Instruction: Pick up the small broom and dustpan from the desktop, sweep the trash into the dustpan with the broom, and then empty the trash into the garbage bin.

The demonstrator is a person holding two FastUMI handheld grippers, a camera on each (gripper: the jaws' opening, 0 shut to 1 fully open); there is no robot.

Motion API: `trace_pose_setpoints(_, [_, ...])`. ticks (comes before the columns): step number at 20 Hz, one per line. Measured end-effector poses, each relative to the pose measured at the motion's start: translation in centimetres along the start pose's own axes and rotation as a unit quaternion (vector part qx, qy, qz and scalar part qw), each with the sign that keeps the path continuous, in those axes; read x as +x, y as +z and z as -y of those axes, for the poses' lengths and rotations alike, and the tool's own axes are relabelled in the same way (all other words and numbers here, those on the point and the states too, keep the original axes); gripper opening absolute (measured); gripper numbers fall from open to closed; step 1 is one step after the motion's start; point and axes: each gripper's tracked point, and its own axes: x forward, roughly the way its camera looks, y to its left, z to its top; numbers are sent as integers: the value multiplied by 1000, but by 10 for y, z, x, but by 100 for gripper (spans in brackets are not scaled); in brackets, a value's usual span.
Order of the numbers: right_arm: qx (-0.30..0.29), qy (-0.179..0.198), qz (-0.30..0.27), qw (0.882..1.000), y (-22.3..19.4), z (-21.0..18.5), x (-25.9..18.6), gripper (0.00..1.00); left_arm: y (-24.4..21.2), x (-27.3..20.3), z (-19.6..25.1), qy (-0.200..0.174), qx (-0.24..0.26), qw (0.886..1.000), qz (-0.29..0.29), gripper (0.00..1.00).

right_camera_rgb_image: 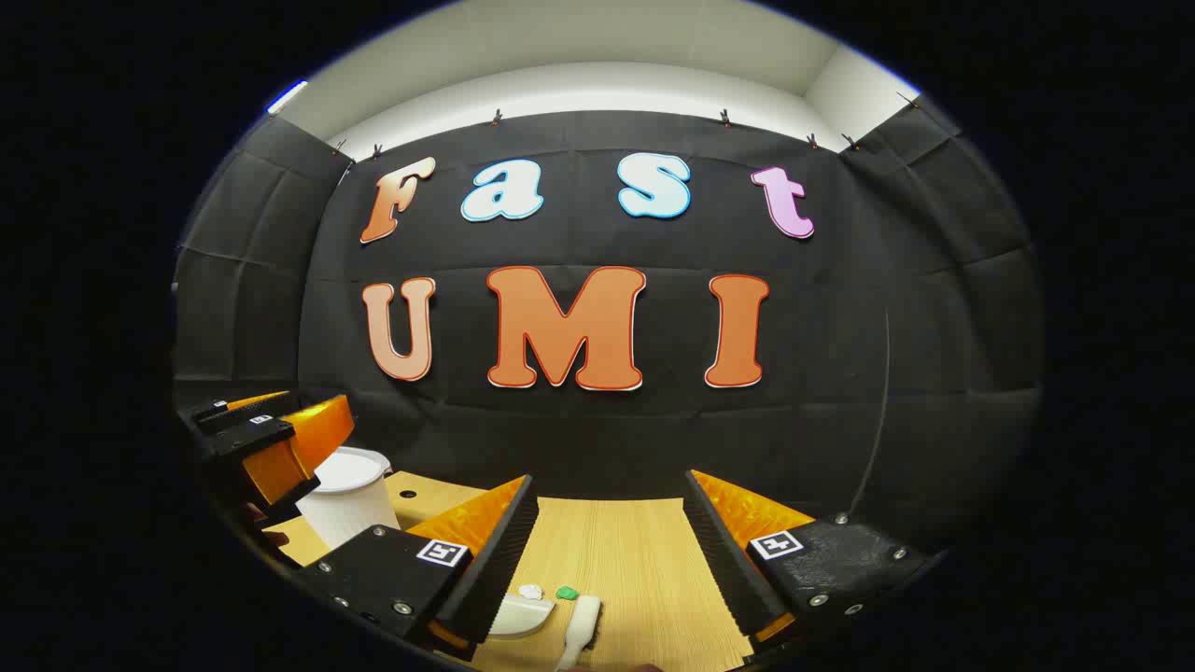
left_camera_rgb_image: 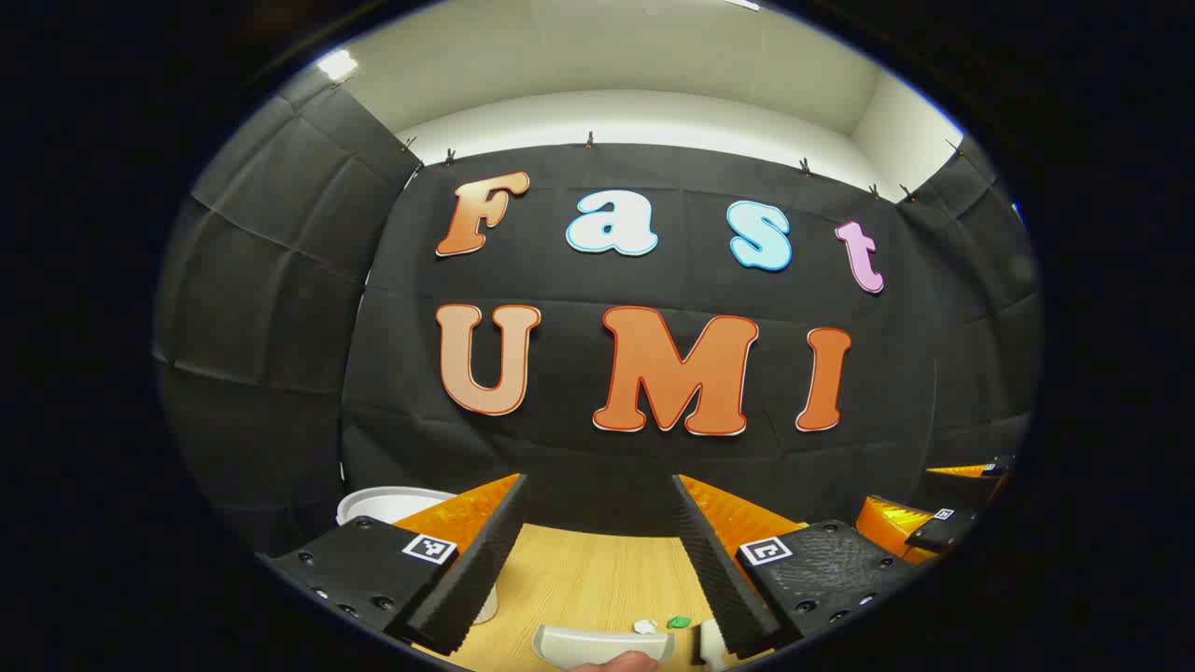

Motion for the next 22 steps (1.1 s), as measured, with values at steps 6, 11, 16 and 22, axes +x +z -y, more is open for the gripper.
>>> trace_pose_setpoints(6, [4, 2, -12, 1000, -9, 13, -1, 94, -5, -6, 20, -8, 10, 1000, 0, 94])
trace_pose_setpoints(11, [2, 4, -8, 1000, -9, 17, -4, 94, -11, -9, 19, -6, 16, 1000, -7, 94])
trace_pose_setpoints(16, [-2, -3, -1, 1000, -8, 20, -5, 94, -15, -3, 9, -5, 15, 1000, -10, 94])
trace_pose_setpoints(22, [-5, -7, -3, 1000, -10, 11, -7, 94, -18, 2, -4, -11, -29, 999, -14, 94])
